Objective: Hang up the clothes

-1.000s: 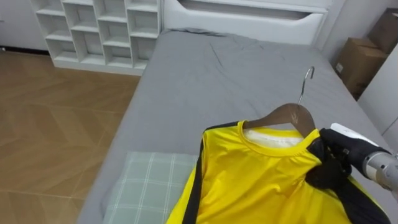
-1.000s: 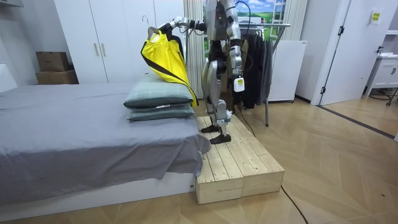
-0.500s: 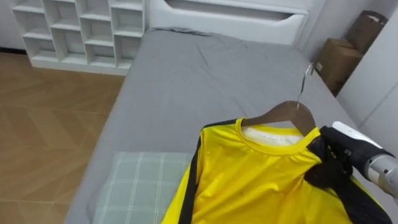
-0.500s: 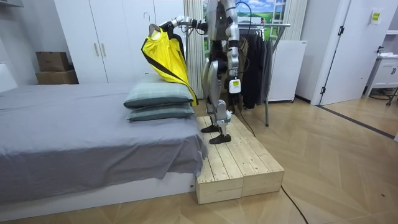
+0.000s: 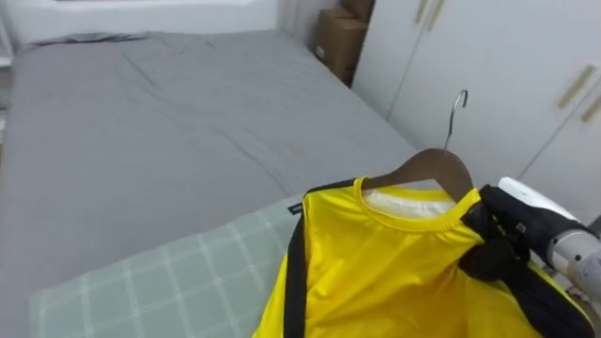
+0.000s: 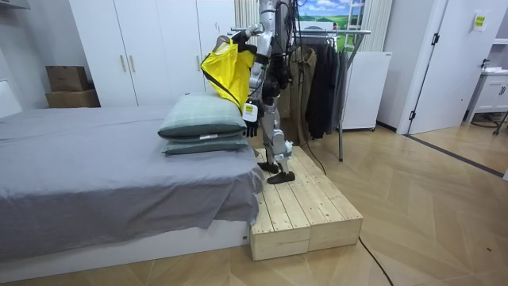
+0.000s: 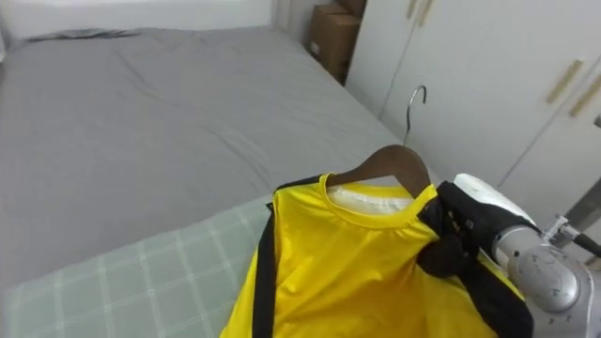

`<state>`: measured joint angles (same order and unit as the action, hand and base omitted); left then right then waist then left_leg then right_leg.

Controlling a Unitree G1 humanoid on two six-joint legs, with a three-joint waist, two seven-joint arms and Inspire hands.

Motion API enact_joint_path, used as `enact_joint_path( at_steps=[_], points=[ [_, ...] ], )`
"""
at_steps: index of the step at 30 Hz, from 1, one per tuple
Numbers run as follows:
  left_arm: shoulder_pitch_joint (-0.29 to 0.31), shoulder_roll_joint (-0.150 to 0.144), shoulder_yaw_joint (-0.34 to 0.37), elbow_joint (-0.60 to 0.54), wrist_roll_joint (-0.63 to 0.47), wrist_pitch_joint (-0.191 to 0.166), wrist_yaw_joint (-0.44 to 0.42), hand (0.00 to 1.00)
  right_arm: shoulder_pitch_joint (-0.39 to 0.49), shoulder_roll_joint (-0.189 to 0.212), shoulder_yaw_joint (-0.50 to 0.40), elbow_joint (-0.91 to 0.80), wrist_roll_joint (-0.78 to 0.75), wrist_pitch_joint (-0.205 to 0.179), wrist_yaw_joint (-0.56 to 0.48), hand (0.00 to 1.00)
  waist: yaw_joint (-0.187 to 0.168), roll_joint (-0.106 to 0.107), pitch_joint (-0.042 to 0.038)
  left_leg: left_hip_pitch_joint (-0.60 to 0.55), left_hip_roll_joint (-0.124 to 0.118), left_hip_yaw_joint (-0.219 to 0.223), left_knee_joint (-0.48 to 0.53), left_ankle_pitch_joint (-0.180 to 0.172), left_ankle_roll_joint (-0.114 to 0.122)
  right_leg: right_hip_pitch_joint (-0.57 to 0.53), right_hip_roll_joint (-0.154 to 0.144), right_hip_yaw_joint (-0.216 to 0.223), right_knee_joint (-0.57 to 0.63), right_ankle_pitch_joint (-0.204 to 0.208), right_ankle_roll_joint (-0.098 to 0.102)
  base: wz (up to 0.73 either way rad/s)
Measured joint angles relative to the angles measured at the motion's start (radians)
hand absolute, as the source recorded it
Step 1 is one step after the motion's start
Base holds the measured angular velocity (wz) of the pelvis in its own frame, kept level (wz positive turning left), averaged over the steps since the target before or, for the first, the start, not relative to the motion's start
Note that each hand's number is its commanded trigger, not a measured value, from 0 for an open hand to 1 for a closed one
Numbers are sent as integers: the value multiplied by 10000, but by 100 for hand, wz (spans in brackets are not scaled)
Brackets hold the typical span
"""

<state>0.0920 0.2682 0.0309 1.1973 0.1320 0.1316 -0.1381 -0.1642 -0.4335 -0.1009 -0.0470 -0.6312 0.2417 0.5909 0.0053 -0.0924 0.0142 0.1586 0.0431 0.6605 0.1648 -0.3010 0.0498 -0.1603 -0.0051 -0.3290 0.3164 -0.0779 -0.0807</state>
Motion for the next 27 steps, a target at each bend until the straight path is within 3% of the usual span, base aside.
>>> enact_joint_path(
  at_steps=[1,3,4,5,8,11,14,16,18,19,20,21,22,23,24,25,27],
  points=[
    [38,81,1,0,2,20,10,0,0,0,34,0,91,-5,6,100,-31,-99,-13,92,3,194,-1,-36,-41,-22,-63,-179,170,-163,132,-50],
    [106,188,-20,2,-4,69,54,0,0,-4,36,-34,229,2,5,100,-132,-231,-98,110,-2,284,10,-62,-86,-82,-107,-330,297,-286,120,-21],
    [115,194,-18,17,7,126,117,0,0,-54,32,-119,424,3,2,100,-265,-287,-126,123,-6,298,27,-70,-105,-76,-65,-293,235,-273,-7,-13],
    [136,165,60,47,44,149,161,0,0,-60,31,-289,510,3,6,100,-289,-290,-127,176,-1,383,85,-69,-134,-71,14,-182,149,-169,-271,-19],
    [233,116,123,56,174,217,166,0,0,-60,32,-746,746,-1,128,100,-314,-299,-113,197,72,582,360,-22,-216,-15,133,64,-81,-126,-330,-32],
    [334,122,276,62,247,408,155,0,0,-63,33,-1509,951,-9,320,100,-366,-376,-102,241,277,984,839,-23,-230,128,306,286,-333,-84,-371,-29],
    [348,191,302,78,457,598,213,0,-1,-118,35,-1837,1099,-47,323,100,-459,-480,-89,246,667,1167,1546,-166,-473,407,512,326,-605,-79,-470,-13],
    [468,196,224,80,705,713,224,0,-2,-136,40,-1904,1224,-128,315,100,-326,-554,-123,206,1021,1129,2544,-212,-548,596,636,629,-572,-204,-588,-40],
    [499,197,246,82,992,879,215,0,-5,-241,38,-1982,1382,-235,245,100,-280,-558,-115,49,1185,569,3264,-210,-548,720,767,945,-593,-255,-648,-46],
    [538,186,249,91,1185,956,222,0,-7,-267,39,-1982,1479,-245,228,100,-198,-553,-109,-191,1258,-21,3913,-144,-566,809,866,1276,-599,-271,-687,-64],
    [619,151,238,91,1360,1013,253,0,-7,-273,60,-1982,1538,-234,223,100,-92,-615,-79,-570,1239,-915,4384,-44,-511,900,889,1721,-582,-340,-681,-70],
    [652,118,246,80,1455,1038,266,0,-7,-297,70,-1982,1546,-227,221,100,-46,-607,-74,-717,1120,-1409,4321,-116,-531,893,928,1957,-592,-352,-678,-73],
    [644,93,228,57,1537,1093,260,0,-7,-342,84,-1982,1458,-216,187,100,35,-620,-55,-1107,874,-2356,3990,-305,-488,831,958,2266,-613,-358,-674,-60],
    [642,90,217,52,1621,1108,257,0,-8,-342,140,-1982,1334,-205,157,100,109,-650,-46,-1331,730,-2924,3763,-341,-467,790,961,2471,-621,-358,-680,-94],
    [648,71,212,52,1736,1185,249,0,-23,-346,359,-1980,1052,-180,89,100,340,-698,-36,-1721,441,-3936,3305,-341,-463,716,1004,2969,-634,-292,-633,-116],
    [685,6,248,55,1792,1340,217,0,-67,-351,601,-1977,880,-171,82,100,469,-674,-27,-2011,260,-4769,2748,-266,-527,686,1086,3440,-649,-191,-505,-127],
    [690,-120,311,85,1853,1523,177,0,-97,-349,802,-1982,800,-171,70,100,588,-616,-33,-2286,-47,-5856,1882,80,-610,472,1258,4088,-497,-98,-415,-122]
  ],
)
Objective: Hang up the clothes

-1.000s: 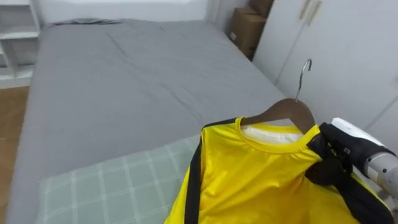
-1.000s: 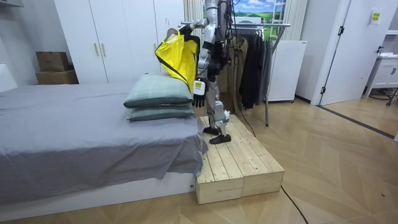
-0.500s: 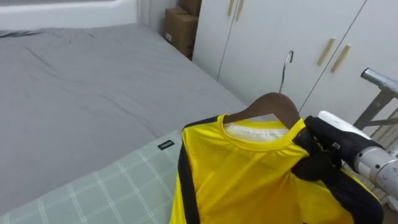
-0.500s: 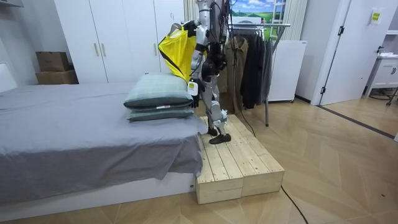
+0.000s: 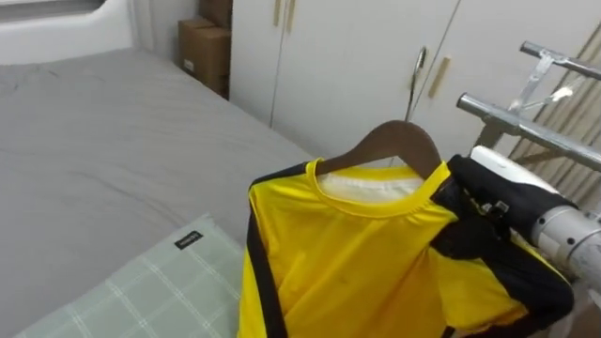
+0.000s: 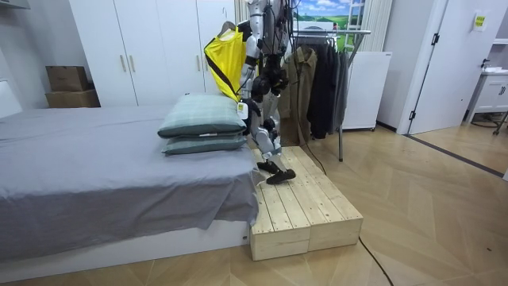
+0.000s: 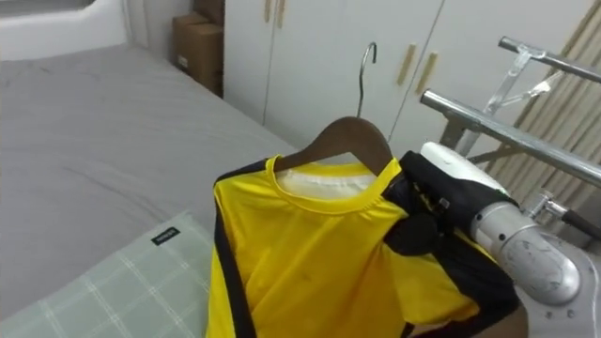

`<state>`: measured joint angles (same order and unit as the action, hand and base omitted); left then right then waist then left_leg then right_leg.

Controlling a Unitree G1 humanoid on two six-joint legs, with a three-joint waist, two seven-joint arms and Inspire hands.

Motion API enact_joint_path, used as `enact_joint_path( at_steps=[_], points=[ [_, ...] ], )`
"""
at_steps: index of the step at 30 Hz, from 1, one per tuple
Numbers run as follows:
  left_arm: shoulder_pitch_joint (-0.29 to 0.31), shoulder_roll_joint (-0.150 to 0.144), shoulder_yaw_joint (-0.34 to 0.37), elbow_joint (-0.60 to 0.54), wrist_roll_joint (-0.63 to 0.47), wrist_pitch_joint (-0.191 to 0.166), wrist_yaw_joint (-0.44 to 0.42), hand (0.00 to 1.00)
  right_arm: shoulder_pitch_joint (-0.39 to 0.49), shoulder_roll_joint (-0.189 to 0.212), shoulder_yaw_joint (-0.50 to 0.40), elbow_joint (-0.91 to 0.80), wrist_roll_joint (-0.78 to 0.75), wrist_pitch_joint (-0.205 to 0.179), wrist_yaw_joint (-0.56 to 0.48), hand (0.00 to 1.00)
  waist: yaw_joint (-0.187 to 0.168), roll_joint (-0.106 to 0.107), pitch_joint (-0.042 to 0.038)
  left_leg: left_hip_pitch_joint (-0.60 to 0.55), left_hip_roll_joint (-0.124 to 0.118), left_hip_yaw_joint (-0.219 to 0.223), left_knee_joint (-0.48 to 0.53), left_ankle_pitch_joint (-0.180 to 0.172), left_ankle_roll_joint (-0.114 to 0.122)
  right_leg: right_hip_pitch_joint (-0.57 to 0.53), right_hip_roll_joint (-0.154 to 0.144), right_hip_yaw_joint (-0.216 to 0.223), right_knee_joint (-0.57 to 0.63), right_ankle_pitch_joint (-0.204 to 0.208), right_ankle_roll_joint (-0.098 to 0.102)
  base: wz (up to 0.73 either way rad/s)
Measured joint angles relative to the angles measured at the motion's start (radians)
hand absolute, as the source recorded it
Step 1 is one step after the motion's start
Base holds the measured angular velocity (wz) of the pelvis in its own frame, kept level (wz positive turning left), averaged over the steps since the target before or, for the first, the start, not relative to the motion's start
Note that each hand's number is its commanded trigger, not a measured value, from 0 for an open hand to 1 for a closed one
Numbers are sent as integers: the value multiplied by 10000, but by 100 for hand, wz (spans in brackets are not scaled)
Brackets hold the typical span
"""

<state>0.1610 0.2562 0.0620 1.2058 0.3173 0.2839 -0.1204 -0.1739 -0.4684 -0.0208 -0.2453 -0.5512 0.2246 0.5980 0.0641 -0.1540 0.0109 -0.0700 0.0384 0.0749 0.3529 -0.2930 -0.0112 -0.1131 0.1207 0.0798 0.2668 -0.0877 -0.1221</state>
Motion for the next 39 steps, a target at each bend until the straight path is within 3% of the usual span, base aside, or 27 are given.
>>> enact_joint_path(
  at_steps=[1,2,3,6,7,11,14,17,20,21,22,23,24,25,26,27,28,29,31,33,34,39],
  points=[
    [1,-68,45,59,-7,108,0,0,-38,0,104,-2,33,-3,-13,100,-24,-2,-7,-52,-195,-344,-200,377,65,-192,135,373,125,78,25,-109],
    [0,-100,57,60,-8,182,0,0,-68,-1,144,-1,51,-1,-49,100,-33,1,-8,-54,-228,-468,-277,592,129,-288,216,548,136,145,59,-98],
    [-1,-145,159,130,-17,252,0,0,-156,13,245,-1,63,3,-107,100,-52,-21,0,-86,-196,-275,-315,775,58,-435,286,701,77,269,147,-78],
    [-2,-238,158,252,-17,403,3,0,-217,14,262,-5,8,105,-222,100,-257,19,16,-87,-186,109,-292,706,144,-468,351,960,-167,412,283,-38],
    [-3,-238,158,251,-10,449,4,0,-238,15,261,-7,-29,158,-305,100,-322,86,60,-125,-178,190,-266,670,199,-475,403,1129,-264,453,342,-16],
    [-5,-338,161,262,-11,605,8,0,-248,15,116,-121,-79,221,-597,100,-361,183,45,-181,-142,524,-277,643,251,-622,517,1599,-304,549,433,-29],
    [-19,-381,149,244,7,694,-39,0,-247,58,29,-298,-210,391,-748,100,-598,387,56,-239,-138,633,-258,662,272,-702,541,1743,-297,601,445,-15],
    [-21,-425,135,213,6,770,-206,0,-297,63,-15,-287,-486,386,-812,100,-589,623,63,-248,-139,931,-346,656,330,-829,661,2203,-301,677,561,-45],
    [-20,-499,152,362,-8,799,-220,0,-295,86,-14,-261,-467,384,-922,100,-544,698,76,-199,-8,1611,-515,665,408,-1005,801,2662,-355,849,790,-66],
    [-19,-503,156,407,-15,802,-238,0,-289,163,-14,-215,-460,384,-992,100,-497,727,83,-141,203,1934,-568,661,412,-1005,814,2624,-587,999,1048,-71],
    [-19,-504,143,479,-20,810,-239,0,-317,327,-15,-166,-454,384,-1053,100,-381,738,83,-48,357,2289,-699,665,397,-1103,633,1988,-742,1073,1273,-108],
    [-20,-534,135,658,-19,817,-245,0,-384,561,-1,-95,-465,377,-1124,100,-145,764,99,80,541,2803,-701,580,308,-1365,46,368,-309,785,1063,-100],
    [-17,-550,132,745,-18,829,-254,0,-404,663,13,-55,-472,378,-1167,100,-71,780,122,122,599,2995,-633,496,274,-1540,-281,-472,233,408,1027,-82],
    [-3,-570,128,907,-18,953,-301,0,-370,790,14,25,-477,389,-1255,100,-137,811,147,299,639,3122,-405,269,220,-1699,-1173,-1608,1706,-311,1134,-23],
    [5,-505,92,905,-13,1137,-404,0,-367,799,14,173,-446,395,-1396,100,-265,696,101,442,659,3326,-224,101,76,-1590,-1978,-2056,2592,-1048,1520,0],
    [-3,-436,108,896,8,1173,-459,0,-390,821,11,229,-415,400,-1479,100,-308,547,73,515,653,3339,-106,32,-22,-1582,-2142,-2006,2599,-1330,1767,6],
    [-7,-376,186,832,155,1202,-495,0,-445,866,13,286,-345,474,-1601,100,-290,470,109,465,655,3149,110,-2,-123,-1543,-1837,-1698,2385,-1517,1634,-25],
    [-2,-388,314,828,411,1237,-591,0,-447,872,48,286,-229,601,-1590,100,-205,563,104,398,691,2503,44,62,-150,-1297,-1448,-1620,1837,-1191,1389,-42],
    [-32,-351,737,786,724,1250,-675,0,-441,911,84,287,-21,615,-1527,100,-208,578,90,380,704,1569,-288,134,-126,-1013,-974,-1456,1008,-643,939,-53],
    [-157,-385,955,785,812,1248,-675,0,-426,911,75,292,2,615,-1429,100,-280,576,88,507,723,1260,-569,326,-284,-754,-776,-1349,523,-334,682,-43],
    [-274,-419,964,785,837,1249,-675,0,-422,911,71,292,0,615,-1419,100,-321,576,88,611,723,1257,-726,466,-415,-662,-737,-1296,305,-215,641,-33],
    [-395,-531,796,698,847,1244,-625,0,-385,912,43,292,157,596,-1424,100,-385,513,63,806,698,1324,-1015,505,-474,-622,-617,-1214,107,-125,708,-7]
  ],
)
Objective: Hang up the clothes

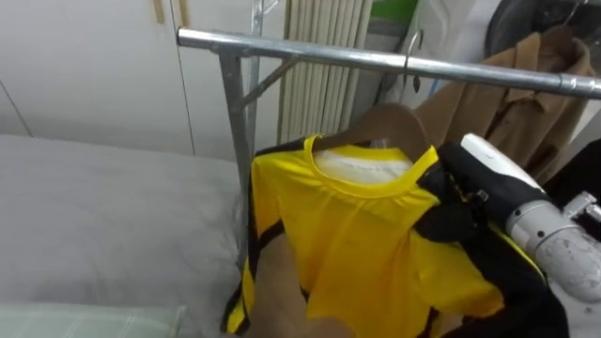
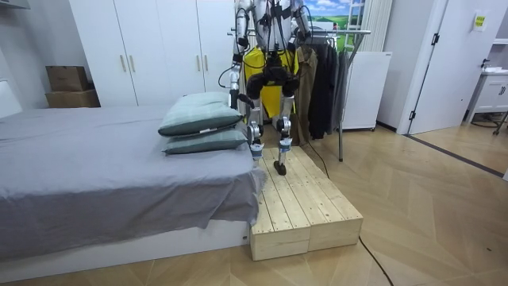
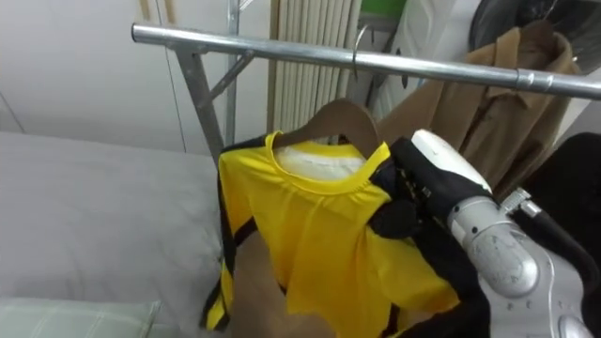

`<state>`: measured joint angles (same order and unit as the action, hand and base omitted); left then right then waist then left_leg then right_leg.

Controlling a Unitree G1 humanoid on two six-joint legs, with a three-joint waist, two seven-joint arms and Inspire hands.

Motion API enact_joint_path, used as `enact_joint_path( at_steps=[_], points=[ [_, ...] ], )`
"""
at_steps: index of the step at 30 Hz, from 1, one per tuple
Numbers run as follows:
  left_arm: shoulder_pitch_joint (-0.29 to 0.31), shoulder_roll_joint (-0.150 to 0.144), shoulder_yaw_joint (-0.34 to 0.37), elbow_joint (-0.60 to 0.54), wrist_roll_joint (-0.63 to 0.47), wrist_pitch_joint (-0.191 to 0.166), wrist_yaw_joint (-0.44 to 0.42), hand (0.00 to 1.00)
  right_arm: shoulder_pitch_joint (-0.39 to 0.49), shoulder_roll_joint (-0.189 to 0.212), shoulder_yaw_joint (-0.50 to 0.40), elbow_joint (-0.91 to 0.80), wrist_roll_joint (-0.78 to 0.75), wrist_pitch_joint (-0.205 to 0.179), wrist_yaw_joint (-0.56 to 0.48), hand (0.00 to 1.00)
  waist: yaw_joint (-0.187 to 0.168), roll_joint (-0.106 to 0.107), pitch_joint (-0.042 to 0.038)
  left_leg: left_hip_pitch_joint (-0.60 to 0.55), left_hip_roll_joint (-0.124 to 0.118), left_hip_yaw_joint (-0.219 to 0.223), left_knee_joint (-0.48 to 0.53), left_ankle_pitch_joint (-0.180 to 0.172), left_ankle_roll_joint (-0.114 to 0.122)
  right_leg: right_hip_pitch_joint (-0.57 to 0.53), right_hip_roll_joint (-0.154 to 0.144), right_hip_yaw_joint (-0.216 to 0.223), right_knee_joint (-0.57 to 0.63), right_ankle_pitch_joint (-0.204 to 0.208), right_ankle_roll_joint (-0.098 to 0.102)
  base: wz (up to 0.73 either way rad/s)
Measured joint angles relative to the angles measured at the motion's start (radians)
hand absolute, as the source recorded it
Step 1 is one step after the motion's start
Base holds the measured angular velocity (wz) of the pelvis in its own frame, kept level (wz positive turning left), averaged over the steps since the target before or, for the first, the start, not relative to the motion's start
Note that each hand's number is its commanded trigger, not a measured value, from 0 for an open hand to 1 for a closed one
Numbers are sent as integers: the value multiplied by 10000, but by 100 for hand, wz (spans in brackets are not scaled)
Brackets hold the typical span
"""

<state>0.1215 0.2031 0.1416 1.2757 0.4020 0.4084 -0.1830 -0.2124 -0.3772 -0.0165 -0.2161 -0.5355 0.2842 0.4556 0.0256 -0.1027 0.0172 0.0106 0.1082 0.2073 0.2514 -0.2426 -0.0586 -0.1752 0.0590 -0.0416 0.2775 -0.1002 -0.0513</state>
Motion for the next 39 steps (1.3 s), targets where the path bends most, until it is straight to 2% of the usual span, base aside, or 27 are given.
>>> enact_joint_path(
  at_steps=[4,12,15,20,23,24,30,34,39],
  points=[
    [46,-36,-103,-25,0,-85,140,0,-8,-2,-112,0,193,-38,-2,100,-6,-130,-35,67,-42,-11,-116,0,1,55,-12,-15,-147,63,84,3],
    [97,-46,-156,-29,23,-233,136,0,-7,-67,-312,-24,815,-68,83,100,41,-199,-41,180,-90,14,-128,-9,10,183,-1,87,-203,147,116,-2],
    [128,-43,14,-26,27,-332,117,0,-13,-89,-476,-38,783,-69,427,100,87,-196,-41,173,-83,13,-125,-8,10,185,1,71,-173,168,88,0],
    [243,-25,33,-27,22,-637,105,0,-35,-294,-547,-20,1078,-151,714,100,81,-200,-39,146,-75,-51,-131,-6,12,194,-49,-128,-190,203,78,4],
    [242,35,17,-27,13,-741,12,0,-64,-488,-546,4,1079,-364,720,100,80,-222,-35,99,-93,-144,-128,-5,14,189,-60,-142,-201,182,100,8],
    [245,61,15,-27,22,-808,10,0,-84,-564,-546,66,1083,-455,720,100,86,-267,-24,94,-106,-180,-136,4,25,189,-70,-141,-201,173,110,6],
    [248,106,-48,-66,21,-834,13,0,-374,-572,-533,926,1557,-464,719,100,138,-476,-18,99,-139,-198,-128,27,57,251,-91,-131,-360,188,119,1],
    [248,159,-272,-87,20,-903,13,0,-539,-593,-516,1299,2340,-486,716,100,173,-493,-21,94,-143,-302,-121,28,61,346,-108,-249,-415,231,145,7],
    [247,186,-288,-285,20,-1008,13,0,-920,-787,-408,1817,2990,-656,918,100,375,-416,33,94,-140,-517,-125,29,60,447,-154,-496,-430,192,158,13]
  ],
)
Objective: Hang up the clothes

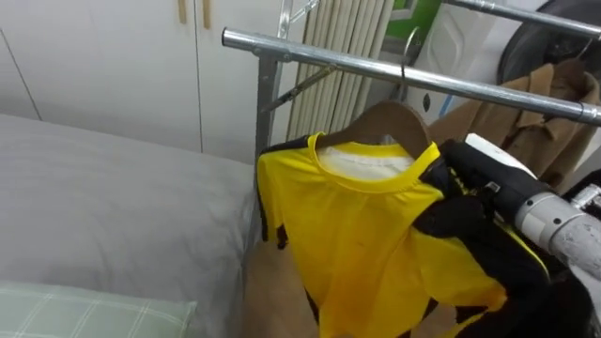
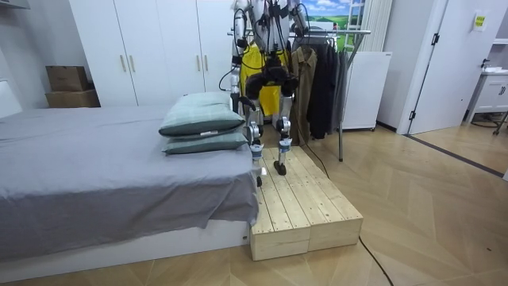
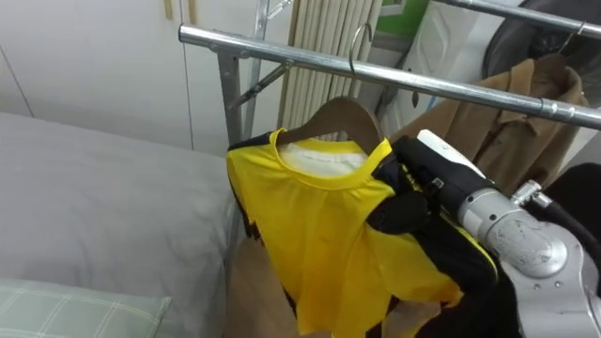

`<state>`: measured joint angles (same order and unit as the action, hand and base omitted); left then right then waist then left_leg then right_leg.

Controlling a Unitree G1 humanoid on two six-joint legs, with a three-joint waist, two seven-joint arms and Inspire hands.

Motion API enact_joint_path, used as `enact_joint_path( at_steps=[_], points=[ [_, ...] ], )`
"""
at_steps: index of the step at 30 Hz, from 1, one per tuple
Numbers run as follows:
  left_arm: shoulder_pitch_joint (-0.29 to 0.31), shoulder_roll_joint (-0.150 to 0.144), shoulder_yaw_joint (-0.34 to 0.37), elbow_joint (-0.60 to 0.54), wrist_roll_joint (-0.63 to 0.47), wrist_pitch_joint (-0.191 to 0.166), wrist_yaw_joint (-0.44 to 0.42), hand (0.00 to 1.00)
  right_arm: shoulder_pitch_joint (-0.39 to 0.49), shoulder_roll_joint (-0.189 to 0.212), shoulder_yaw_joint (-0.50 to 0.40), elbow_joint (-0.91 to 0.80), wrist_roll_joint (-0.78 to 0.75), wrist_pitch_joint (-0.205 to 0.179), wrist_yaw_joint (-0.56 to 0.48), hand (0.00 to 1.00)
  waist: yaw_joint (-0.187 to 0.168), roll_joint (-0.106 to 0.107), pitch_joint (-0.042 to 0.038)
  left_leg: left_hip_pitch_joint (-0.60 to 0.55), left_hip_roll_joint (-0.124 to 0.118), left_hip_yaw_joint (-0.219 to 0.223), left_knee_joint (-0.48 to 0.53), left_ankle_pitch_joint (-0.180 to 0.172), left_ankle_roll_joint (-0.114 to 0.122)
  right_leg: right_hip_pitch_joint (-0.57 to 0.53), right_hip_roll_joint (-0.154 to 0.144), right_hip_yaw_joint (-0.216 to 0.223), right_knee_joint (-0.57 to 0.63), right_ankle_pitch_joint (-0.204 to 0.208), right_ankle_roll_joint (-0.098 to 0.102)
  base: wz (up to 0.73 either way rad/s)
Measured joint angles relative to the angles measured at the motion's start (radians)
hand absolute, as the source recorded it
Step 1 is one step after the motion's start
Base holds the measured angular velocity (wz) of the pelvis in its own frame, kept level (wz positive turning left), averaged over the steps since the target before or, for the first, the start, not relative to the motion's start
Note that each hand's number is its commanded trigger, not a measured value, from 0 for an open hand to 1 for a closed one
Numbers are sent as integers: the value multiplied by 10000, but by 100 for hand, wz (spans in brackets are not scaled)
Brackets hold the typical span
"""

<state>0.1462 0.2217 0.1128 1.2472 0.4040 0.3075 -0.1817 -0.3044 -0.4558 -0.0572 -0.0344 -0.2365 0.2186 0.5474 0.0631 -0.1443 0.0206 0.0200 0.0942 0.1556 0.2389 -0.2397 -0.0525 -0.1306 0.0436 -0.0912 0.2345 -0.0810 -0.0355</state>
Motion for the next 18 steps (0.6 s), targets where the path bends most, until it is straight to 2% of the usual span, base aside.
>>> enact_joint_path(
  at_steps=[6,10,18],
  points=[
    [1,27,0,-52,3,-84,0,0,-376,-194,69,792,658,-212,322,100,55,31,10,-31,-1,-190,-9,1,-3,77,-24,-176,-34,-70,8,10],
    [3,29,-1,-110,1,-172,0,0,-427,-197,85,1270,894,-306,338,100,237,42,4,-56,-8,-229,-8,1,-2,99,-46,-242,-81,-70,9,2],
    [11,45,5,-188,-3,-237,0,0,-890,-221,85,2009,1284,-397,447,100,249,71,-15,-93,-17,-390,1,12,2,145,-102,-475,-111,-72,10,6]
  ],
)
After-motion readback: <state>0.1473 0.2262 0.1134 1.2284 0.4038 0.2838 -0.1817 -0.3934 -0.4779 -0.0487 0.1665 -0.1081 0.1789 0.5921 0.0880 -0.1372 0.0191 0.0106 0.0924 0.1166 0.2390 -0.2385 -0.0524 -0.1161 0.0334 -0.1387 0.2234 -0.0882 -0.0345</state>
